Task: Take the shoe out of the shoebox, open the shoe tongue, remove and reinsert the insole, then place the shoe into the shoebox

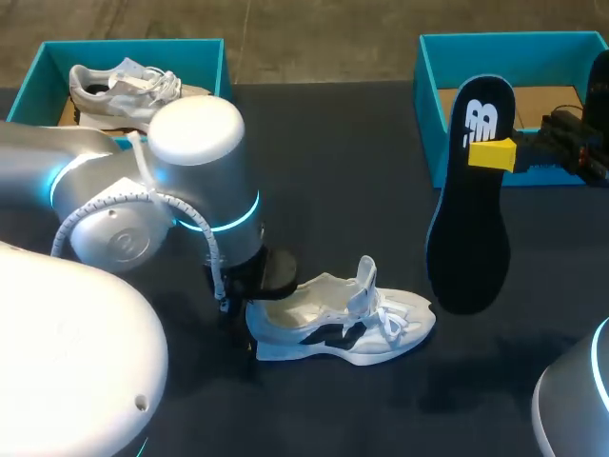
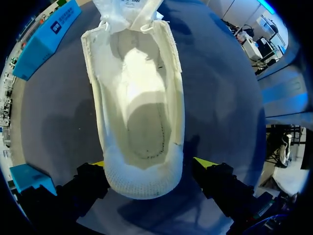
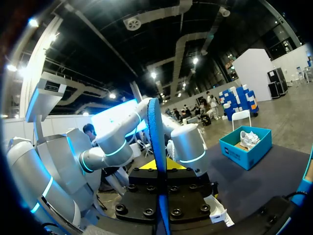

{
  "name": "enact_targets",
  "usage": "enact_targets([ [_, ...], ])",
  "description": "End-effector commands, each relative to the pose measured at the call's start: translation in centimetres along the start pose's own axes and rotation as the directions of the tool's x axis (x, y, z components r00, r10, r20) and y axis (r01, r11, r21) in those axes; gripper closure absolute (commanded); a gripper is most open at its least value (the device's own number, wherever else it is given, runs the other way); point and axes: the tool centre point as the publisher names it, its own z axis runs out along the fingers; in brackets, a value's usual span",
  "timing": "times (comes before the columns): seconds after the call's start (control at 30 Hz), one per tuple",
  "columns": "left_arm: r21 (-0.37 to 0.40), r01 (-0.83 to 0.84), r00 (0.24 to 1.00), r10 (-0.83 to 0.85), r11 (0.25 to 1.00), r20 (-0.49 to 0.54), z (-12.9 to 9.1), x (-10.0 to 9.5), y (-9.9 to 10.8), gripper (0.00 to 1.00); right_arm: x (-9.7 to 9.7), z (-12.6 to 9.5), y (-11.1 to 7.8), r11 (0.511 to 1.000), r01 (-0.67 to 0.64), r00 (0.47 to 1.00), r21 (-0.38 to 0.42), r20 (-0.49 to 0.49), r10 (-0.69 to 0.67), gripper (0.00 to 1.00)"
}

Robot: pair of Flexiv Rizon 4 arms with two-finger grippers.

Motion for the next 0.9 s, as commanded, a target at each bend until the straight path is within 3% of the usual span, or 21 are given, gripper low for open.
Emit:
enact_targets([
  [0.03,-0.009,0.004,1.000,-0.004,1.000,0.003,-0.1,0.0,0.1,0.00,-0.1,0.1,0.0,1.000,-0.001,1.000,0.001,0.000,0.001,1.00],
  [0.33,-0.027,0.007,1.000,-0.007,1.000,0.013,-0.5,-0.4,-0.2,0.00,-0.1,0.1,0.0,1.000,-0.001,1.000,0.001,0.000,0.001,1.00],
  [0.63,-0.049,0.010,0.998,-0.008,0.999,0.060,-2.6,-1.5,-0.8,0.00,-0.1,0.1,0.0,1.000,-0.001,1.000,0.001,0.000,0.001,1.00],
  [0.9,0.002,-0.021,0.996,0.020,1.000,0.086,-4.8,-2.8,-2.8,0.00,-0.1,0.1,0.0,1.000,-0.001,1.000,0.001,0.000,0.001,1.00],
])
